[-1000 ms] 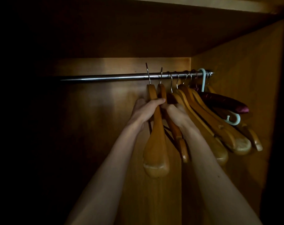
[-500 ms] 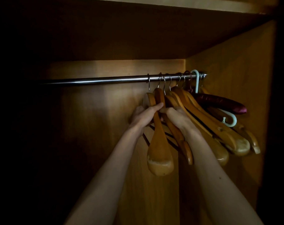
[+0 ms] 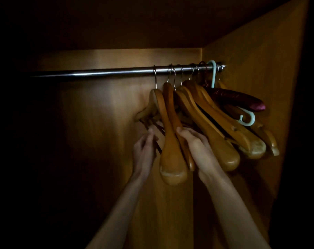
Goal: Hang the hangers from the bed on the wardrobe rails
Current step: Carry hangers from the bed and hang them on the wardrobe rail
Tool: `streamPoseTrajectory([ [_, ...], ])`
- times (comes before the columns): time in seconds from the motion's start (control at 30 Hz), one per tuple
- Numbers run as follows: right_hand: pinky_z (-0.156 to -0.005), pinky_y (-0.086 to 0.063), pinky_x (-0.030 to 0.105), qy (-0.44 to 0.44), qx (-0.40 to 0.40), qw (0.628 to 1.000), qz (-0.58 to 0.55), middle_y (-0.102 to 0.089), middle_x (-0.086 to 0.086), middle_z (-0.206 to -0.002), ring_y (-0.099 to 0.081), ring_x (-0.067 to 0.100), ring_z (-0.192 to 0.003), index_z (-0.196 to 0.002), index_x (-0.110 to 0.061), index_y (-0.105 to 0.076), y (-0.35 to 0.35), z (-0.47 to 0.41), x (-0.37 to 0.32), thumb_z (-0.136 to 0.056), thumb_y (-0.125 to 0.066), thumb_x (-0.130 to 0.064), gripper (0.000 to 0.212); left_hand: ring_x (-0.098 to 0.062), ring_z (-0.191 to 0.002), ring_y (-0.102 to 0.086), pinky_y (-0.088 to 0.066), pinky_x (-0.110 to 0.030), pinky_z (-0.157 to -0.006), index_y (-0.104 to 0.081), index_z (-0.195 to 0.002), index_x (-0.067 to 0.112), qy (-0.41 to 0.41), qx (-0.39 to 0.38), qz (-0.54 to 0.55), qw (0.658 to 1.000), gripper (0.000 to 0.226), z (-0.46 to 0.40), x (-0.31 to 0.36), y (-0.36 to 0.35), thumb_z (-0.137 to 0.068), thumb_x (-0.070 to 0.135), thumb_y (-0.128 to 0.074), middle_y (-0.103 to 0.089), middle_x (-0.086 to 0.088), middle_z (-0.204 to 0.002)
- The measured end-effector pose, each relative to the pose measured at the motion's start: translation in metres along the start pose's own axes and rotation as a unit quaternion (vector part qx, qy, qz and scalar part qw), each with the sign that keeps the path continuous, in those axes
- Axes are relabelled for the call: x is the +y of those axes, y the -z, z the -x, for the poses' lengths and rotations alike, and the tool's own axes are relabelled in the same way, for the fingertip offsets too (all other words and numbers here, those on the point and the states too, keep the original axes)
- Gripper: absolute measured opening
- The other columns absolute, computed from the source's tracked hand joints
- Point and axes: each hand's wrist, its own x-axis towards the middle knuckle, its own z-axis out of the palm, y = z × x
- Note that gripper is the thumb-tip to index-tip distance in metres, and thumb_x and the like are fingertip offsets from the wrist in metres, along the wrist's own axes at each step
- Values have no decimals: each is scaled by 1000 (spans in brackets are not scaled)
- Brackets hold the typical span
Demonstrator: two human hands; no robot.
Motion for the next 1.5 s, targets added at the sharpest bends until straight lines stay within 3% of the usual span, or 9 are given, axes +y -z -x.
streamPoseTrajectory([
  [0.2, -77, -49, 14, -20, -4, 999, -29, -68, -32, -100, -64, -10, -94, -104, -60, -58, 13, 52, 41, -89, -58, -58, 16, -9, -58, -49, -42, -20, -55, -63, -76, 18, 63, 36, -14, 997, 30, 53, -75, 13, -104, 18, -52, -56, 8, -63],
  [0.33, -77, -54, 20, -29, -18, 997, 75, -71, -15, -97, -67, -3, -88, -107, -39, -68, 28, 78, 80, -98, -61, -23, 19, -6, -55, -49, -38, -23, -57, -65, -67, 18, 175, 31, 9, 984, 35, 96, -132, 12, -99, 4, -59, -56, 12, -55],
  [0.57, -63, -47, 9, -235, -75, 950, 189, -73, -17, -84, -67, -5, -76, -99, -31, -73, 56, 146, 205, -97, -62, -29, 12, -4, -53, -53, -41, -17, -51, -64, -70, 11, 251, -188, -142, 939, 33, 188, -211, 12, -98, 2, -50, -59, 12, -55],
  [0.73, -46, -45, 13, -429, -26, 884, 186, -68, -2, -67, -65, 11, -57, -98, -3, -74, 96, 239, 335, -98, -59, -7, 15, 0, -45, -53, -39, -20, -49, -76, -87, 6, 380, -417, -237, 791, 19, 257, -302, 26, -97, 6, -60, -61, 8, -54],
  [0.9, -67, -58, 38, -556, 48, 802, 216, -68, 0, -66, -64, 14, -60, -72, -21, -71, 120, 355, 396, -92, -64, -14, 22, -2, -46, -56, -41, -16, -44, -65, -106, 7, 458, -546, -323, 623, 15, 325, -361, 49, -101, 19, -58, -62, 0, -71],
  [1.0, -80, -57, 45, -608, 123, 752, 223, -71, 4, -73, -68, 23, -76, -58, -29, -71, 124, 429, 419, -87, -65, -15, 33, -10, -56, -58, -44, -19, -50, -65, -97, 9, 440, -605, -375, 548, 15, 355, -382, 59, -102, 20, -55, -66, -1, -74],
  [1.1, -77, -55, 34, -647, 208, 705, 200, -77, 8, -91, -71, 25, -87, -80, -18, -78, 114, 491, 407, -86, -65, -21, 15, -12, -58, -58, -46, -21, -52, -62, -86, 14, 397, -654, -416, 492, 18, 385, -396, 63, -101, 17, -54, -68, -3, -76],
  [1.27, -72, -52, 32, -699, 329, 615, 157, -76, 12, -92, -71, 27, -89, -92, -15, -78, 75, 595, 392, -81, -60, -37, 31, -18, -59, -64, -58, -35, -74, -66, -73, 15, 290, -753, -443, 390, 26, 438, -412, 54, -98, 15, -57, -73, -11, -76],
  [1.5, -69, -46, 29, -717, 482, 502, 32, -73, 11, -92, -65, 29, -83, -89, -16, -76, -9, 706, 364, -88, -55, -26, 23, -13, -54, -62, -46, -19, -47, -74, -88, 9, 134, -853, -424, 275, 19, 539, -381, 12, -97, 17, -59, -75, -6, -76],
])
